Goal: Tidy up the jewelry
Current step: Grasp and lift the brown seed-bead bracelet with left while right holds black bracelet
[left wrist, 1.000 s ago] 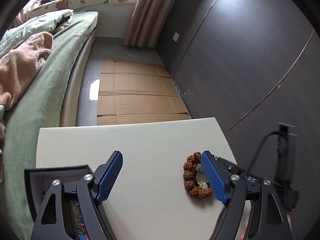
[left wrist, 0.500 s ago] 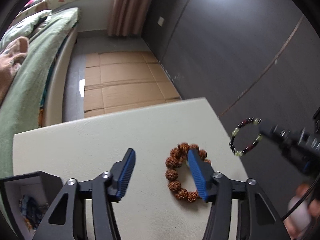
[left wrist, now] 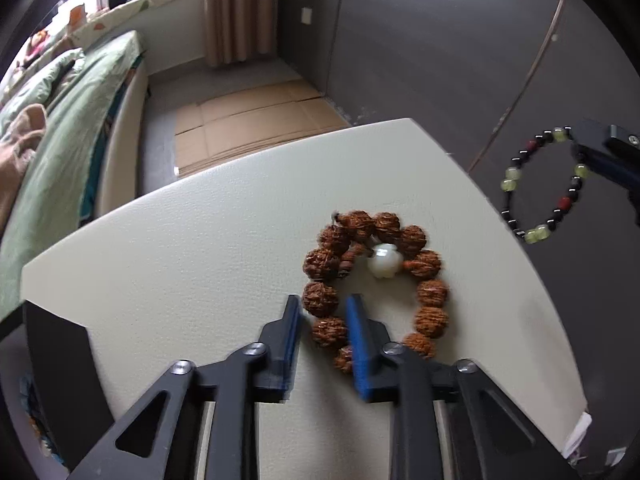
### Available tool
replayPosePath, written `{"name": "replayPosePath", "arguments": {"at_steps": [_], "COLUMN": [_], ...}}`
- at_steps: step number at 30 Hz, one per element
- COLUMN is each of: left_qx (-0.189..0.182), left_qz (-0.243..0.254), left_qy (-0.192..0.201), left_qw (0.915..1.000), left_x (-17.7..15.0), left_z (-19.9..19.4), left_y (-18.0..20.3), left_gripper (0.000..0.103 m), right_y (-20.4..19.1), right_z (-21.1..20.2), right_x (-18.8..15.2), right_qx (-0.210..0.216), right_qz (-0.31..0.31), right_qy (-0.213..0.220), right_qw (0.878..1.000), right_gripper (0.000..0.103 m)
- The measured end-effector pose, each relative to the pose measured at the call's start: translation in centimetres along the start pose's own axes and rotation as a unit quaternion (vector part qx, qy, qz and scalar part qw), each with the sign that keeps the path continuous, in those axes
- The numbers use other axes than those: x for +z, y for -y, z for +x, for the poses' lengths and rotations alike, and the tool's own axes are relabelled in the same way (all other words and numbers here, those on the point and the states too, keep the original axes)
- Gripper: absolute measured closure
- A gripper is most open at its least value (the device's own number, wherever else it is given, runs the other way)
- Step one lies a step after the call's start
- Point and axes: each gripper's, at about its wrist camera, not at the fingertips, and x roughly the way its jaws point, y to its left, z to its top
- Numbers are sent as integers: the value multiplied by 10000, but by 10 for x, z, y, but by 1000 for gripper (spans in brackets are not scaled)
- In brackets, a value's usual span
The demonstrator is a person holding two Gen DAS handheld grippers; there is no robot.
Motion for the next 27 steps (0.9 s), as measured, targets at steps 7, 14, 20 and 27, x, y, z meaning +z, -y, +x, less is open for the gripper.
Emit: {"name": "replayPosePath", "arguments": {"at_steps": [7,14,20,27], "left_qx": [-150,-259,-323,-353], "left_qz": [-356,-611,-982,-1202], "left_qy": [268,812,1163,1491], "left_qw": [9989,9945,9878,9809], "left_x": [-4,-11,-19,-26], "left_z": [-21,-71,-109,-146], "left_y": [-7,-17,-40,-65], "left_gripper": [84,84,84,84], "right_y": [-7,-7,-11,-30], "right_z": [-5,-15,-21,-21], "right_x": [-12,-21,-31,-45], "right_qx": [4,29,250,562], "right_qz": [-168,-238,-204,-399], "right_qy": [-83,-67,-69,-112], "right_qw": [9998,9997,9995,9976], "right_gripper": [92,92,92,92]}}
